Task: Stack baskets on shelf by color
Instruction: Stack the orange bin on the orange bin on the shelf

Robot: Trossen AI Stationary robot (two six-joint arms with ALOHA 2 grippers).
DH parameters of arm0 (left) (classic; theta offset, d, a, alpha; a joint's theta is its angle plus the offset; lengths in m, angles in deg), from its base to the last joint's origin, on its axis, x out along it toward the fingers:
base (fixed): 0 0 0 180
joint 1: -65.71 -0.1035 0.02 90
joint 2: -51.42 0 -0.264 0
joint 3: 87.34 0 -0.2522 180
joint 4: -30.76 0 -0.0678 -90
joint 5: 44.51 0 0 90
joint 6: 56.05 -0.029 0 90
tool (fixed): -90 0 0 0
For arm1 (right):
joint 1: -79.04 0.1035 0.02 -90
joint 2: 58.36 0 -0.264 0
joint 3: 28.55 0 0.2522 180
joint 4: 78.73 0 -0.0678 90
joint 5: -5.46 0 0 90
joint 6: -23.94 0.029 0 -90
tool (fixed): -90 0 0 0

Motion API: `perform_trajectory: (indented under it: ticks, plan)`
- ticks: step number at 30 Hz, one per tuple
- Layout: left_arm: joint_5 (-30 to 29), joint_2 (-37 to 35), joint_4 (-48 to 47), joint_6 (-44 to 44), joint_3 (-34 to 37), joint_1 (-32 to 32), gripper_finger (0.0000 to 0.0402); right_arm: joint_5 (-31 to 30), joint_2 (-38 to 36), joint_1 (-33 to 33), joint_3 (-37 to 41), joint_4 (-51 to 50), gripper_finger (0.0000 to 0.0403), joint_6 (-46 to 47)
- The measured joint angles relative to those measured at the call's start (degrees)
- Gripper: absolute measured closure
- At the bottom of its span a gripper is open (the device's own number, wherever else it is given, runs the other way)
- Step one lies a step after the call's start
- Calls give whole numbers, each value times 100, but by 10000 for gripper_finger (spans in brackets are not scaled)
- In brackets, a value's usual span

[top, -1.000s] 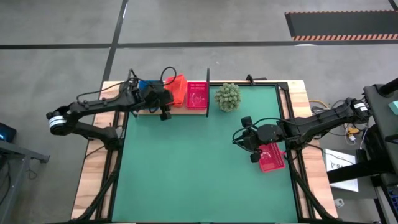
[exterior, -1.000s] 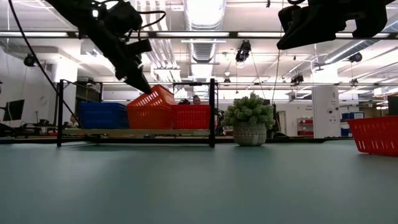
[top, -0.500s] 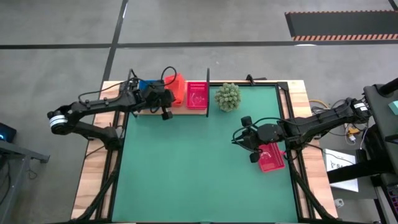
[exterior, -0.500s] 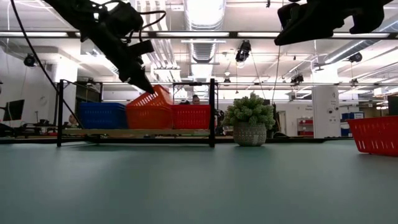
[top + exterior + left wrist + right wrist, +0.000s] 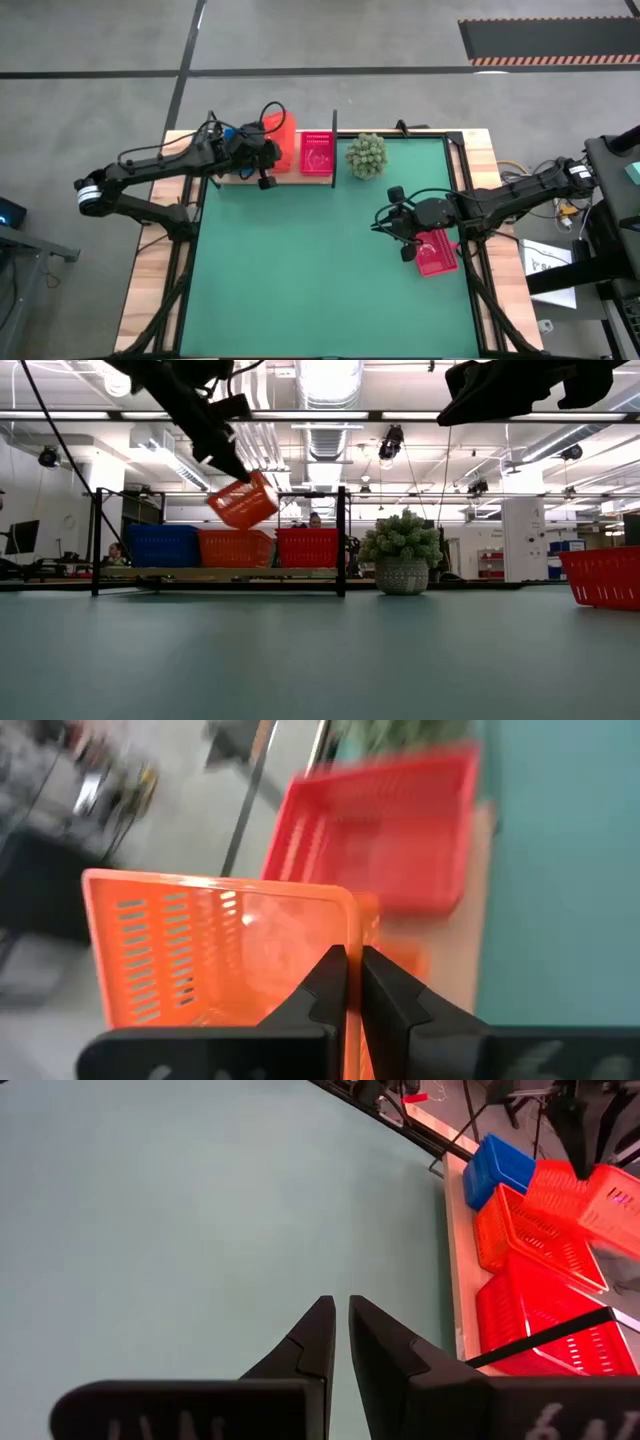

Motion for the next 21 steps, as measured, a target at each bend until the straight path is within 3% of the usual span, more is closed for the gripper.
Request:
perform_trajectory:
  ticks: [4, 11, 21]
  plan:
    - [-542, 0, -735, 22, -299, -6, 400, 1, 0, 0, 0, 47, 376, -9]
    - [-301, 268, -882, 297, -364, -3, 400, 1, 0, 0, 0, 41, 376, -10]
    - [-519, 1140, -907, 500, -489, 13, 400, 1, 0, 0, 0, 37, 376, -63]
